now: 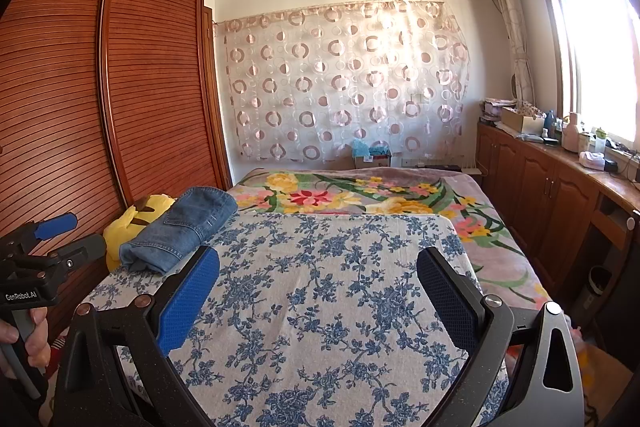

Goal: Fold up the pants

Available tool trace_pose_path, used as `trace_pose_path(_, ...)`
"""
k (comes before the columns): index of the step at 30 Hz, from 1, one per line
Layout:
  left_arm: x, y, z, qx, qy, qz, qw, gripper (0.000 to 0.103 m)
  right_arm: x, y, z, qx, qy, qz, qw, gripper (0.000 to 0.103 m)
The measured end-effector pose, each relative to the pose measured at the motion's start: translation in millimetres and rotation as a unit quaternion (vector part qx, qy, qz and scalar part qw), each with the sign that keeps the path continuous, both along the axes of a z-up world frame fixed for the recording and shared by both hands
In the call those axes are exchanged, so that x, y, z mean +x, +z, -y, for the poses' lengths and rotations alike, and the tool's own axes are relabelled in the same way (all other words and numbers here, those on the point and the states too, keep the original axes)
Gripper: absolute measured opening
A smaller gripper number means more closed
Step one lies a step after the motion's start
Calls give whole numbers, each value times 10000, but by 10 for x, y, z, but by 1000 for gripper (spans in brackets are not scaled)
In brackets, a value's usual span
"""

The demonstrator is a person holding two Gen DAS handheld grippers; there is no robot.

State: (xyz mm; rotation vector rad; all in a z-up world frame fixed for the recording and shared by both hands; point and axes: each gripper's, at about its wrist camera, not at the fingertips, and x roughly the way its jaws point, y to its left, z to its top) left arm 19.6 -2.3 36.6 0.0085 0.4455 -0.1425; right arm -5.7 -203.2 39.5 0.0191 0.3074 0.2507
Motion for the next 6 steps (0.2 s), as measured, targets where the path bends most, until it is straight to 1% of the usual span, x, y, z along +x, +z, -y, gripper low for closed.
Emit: trace_pose_path(6,16,-12,4,-6,2,6,10000,103,-10,-1,-3,-4,-6,8,10000,99)
